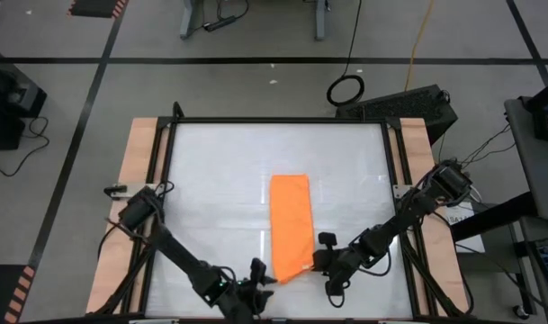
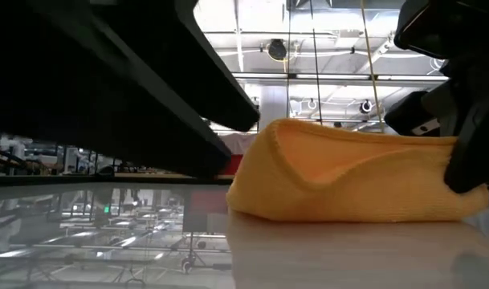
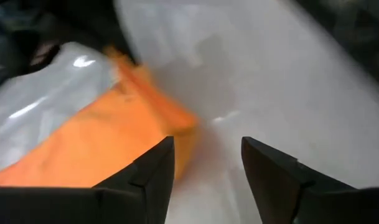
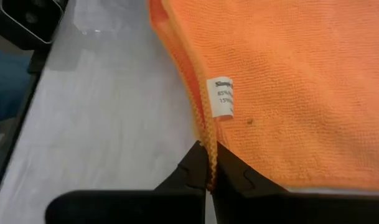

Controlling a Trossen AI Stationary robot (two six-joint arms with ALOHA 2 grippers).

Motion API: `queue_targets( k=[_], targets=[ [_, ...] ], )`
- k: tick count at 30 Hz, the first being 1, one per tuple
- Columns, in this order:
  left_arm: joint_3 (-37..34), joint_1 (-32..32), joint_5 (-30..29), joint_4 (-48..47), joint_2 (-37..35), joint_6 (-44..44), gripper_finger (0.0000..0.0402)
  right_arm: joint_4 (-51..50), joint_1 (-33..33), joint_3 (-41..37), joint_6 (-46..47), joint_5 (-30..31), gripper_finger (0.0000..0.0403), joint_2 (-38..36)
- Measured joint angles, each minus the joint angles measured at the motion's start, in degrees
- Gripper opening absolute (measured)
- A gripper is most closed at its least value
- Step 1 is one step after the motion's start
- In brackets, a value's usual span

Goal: Roll towel
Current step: Roll the towel

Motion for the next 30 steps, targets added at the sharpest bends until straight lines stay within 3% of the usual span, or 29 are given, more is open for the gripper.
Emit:
queue_targets(
  k=[4, 10, 15, 20, 30],
  targets=[
    [0.0, -0.34, -6.47, 1.57, 2.03, -0.15, 0.0227, 0.15, -0.02, 0.0, 0.61, -0.38, 0.0, 0.0],
    [0.09, 0.18, -3.86, 5.42, 4.34, -1.6, 0.0281, 0.23, -0.29, 0.0, 1.44, -0.38, 0.0, 0.0],
    [0.15, 0.83, -6.94, 7.41, 5.38, -4.49, 0.0282, 0.57, -0.74, 0.0, 1.53, -0.36, 0.0, 0.0],
    [0.11, 2.16, -11.46, 7.02, 5.45, -4.3, 0.0229, 0.98, -0.74, 0.0, 1.74, -0.36, 0.0, 0.0],
    [0.06, 2.27, -12.44, 6.8, 5.47, -5.06, 0.0038, 0.96, -0.72, 0.0, 2.45, -0.34, 0.0, 0.0]
  ],
)
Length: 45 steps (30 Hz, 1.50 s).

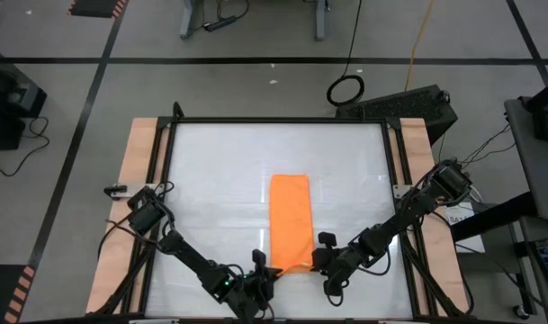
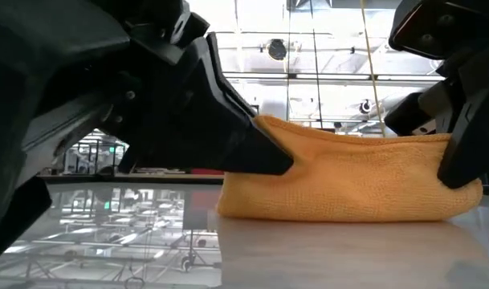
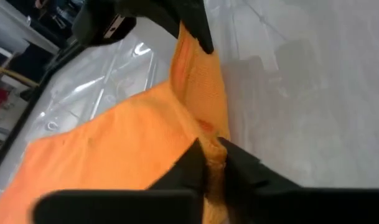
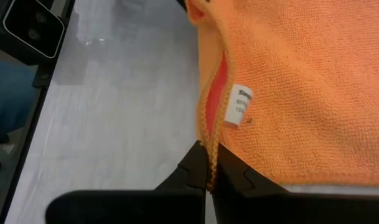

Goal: Roll towel
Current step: Roll the towel

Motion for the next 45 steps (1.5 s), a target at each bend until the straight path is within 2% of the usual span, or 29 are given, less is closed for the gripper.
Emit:
queue_targets(
  k=[2, 4, 10, 13, 20, 29, 36, 45],
  targets=[
    [-0.04, -0.07, 1.05, -0.19, 0.0, -2.94, 0.0012, 0.0, 0.0, 0.0, 0.48, -0.06, 0.0, 0.0],
    [-0.07, -0.08, 4.12, -0.33, -0.02, -6.87, 0.001, 0.0, 0.0, 0.0, 0.97, -1.21, 0.0, 0.0],
    [-0.12, 2.71, 19.05, 0.2, -0.27, -19.23, 0.0008, -0.06, 0.0, 0.11, 1.52, -2.87, 0.0, 0.0],
    [-0.1, 4.26, 23.75, 0.56, -0.42, -21.97, 0.0005, -0.11, -0.02, 0.11, 1.16, -3.46, 0.0, 0.0],
    [-0.06, 7.66, 32.48, -2.46, -2.72, -23.23, 0.0005, -1.62, -3.12, 0.09, -2.42, -11.26, 0.0, 0.0],
    [-0.1, 10.73, 37.18, -8.74, -6.12, -29.88, 0.0005, -1.72, -4.93, 0.09, 1.3, -17.63, 0.0, 0.0],
    [-0.1, 11.92, 42.93, -8.76, -6.29, -42.13, 0.0005, -1.95, -4.87, 0.08, 6.09, -17.87, 0.0, 0.0],
    [-0.08, 10.73, 43.13, -8.8, -6.34, -57.28, 0.0005, -2.6, -4.87, 0.07, 12.88, -17.96, 0.0, 0.0]
  ],
)
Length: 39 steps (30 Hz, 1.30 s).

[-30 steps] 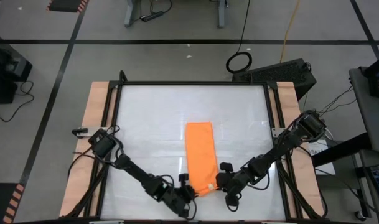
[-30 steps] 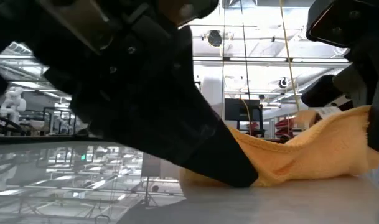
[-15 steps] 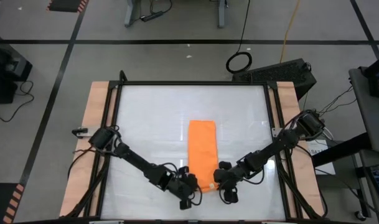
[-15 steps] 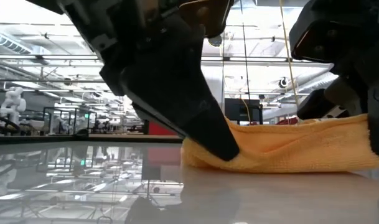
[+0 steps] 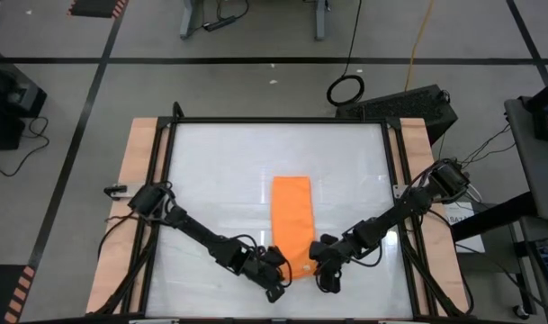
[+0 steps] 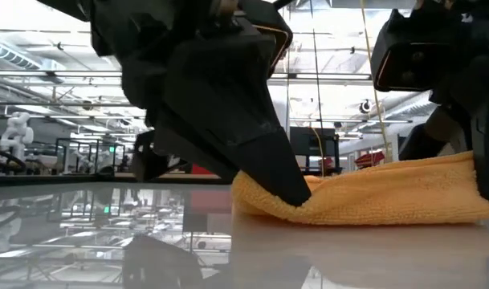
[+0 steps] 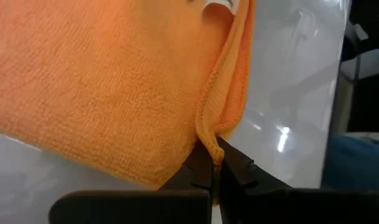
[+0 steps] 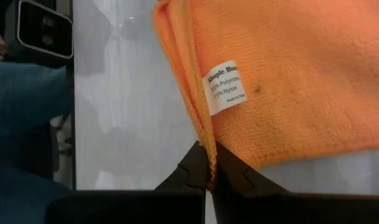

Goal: Roll towel
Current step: Roll the towel

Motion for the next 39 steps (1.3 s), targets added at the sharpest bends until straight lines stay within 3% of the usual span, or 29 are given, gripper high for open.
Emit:
queue_targets(
  k=[10, 21, 25, 32, 39],
  targets=[
    [0.02, -1.06, -4.26, -0.04, 0.0, -11.5, 0.0005, -1.82, 0.0, 0.02, 5.35, -2.54, 0.0, 0.12],
    [0.06, -1.07, -4.56, -1.74, 0.11, -16.86, 0.0005, -2.43, -0.02, 0.02, 7.79, -2.6, 0.0004, 0.22],
    [0.02, -0.61, -3.55, -2.62, 0.22, -17.85, 0.0006, -3.3, 0.01, -0.08, 8.54, -3.44, 0.0034, 0.22],
    [-0.02, -0.08, -2.11, -2.64, 0.24, -17.9, 0.0006, -3.79, 0.85, -0.15, 1.73, -3.19, 0.0128, -1.07],
    [-0.02, 1.01, -1.01, -2.05, 0.31, -17.84, 0.0006, -9.95, 7.69, -0.17, -14.38, 7.12, 0.0152, -6.99]
  ],
)
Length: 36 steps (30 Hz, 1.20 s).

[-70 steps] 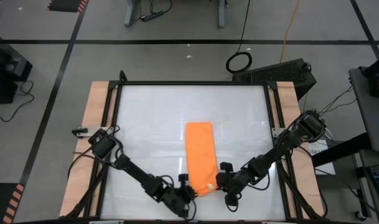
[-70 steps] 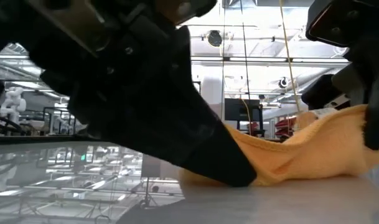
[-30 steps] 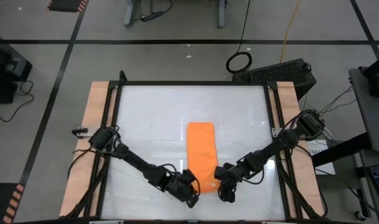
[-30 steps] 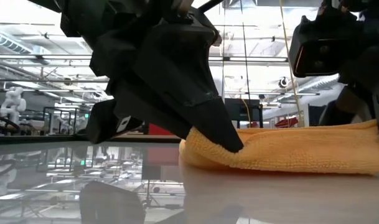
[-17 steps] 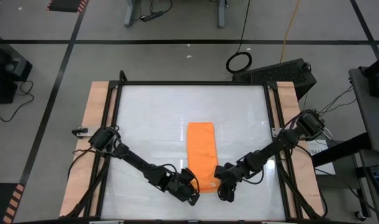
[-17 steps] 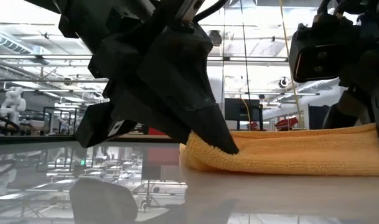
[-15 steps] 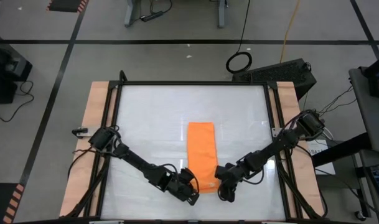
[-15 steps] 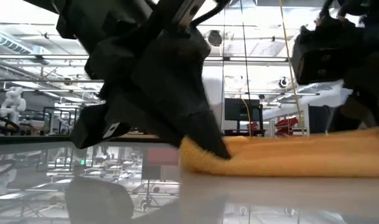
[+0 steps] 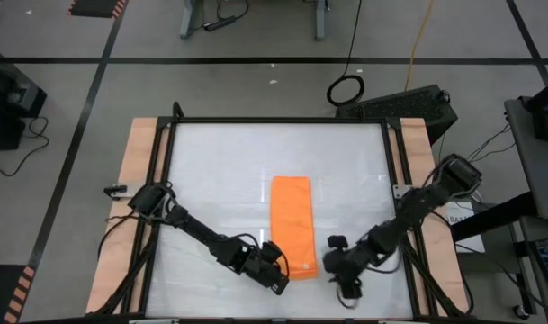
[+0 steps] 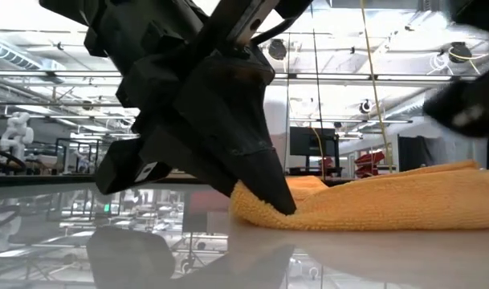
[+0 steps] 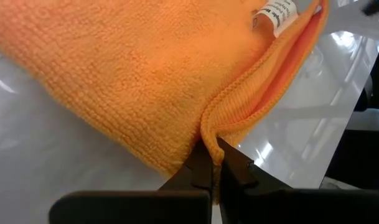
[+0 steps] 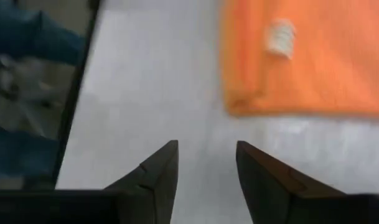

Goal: Roll towel
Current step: Roll the towel

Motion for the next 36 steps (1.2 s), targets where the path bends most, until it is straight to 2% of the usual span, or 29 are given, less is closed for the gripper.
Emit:
queue_targets(
  k=[4, 8, 15, 20, 26, 36],
  targets=[
    [0.0, 0.37, 0.52, 0.11, 0.02, 0.02, 0.0006, 0.67, 5.88, 0.04, -13.3, 8.44, 0.0153, -2.74],
    [0.0, 0.75, 0.9, 0.3, 0.02, -0.02, 0.0006, 3.01, 8.82, 0.05, -22.75, 15.69, 0.0153, -2.33],
    [0.0, 1.64, 2.17, 0.35, 0.04, -0.04, 0.0006, 5.71, 7.72, 0.07, -30.89, 15.95, 0.0153, 3.81],
    [0.0, 1.98, 3.18, 0.34, 0.04, -0.03, 0.0006, 9.68, 6.88, 0.07, -33.91, 19.25, 0.0153, 7.73],
    [0.0, 2.02, 3.46, 0.32, 0.05, -0.07, 0.0006, 12.61, 6.45, 0.11, -38.06, 21.97, 0.0153, 8.24],
    [0.0, 2.04, 3.81, 0.32, 0.07, -0.35, 0.0006, 13.88, 5.0, 0.12, -41.74, 21.51, 0.0153, 9.55]
  ],
)
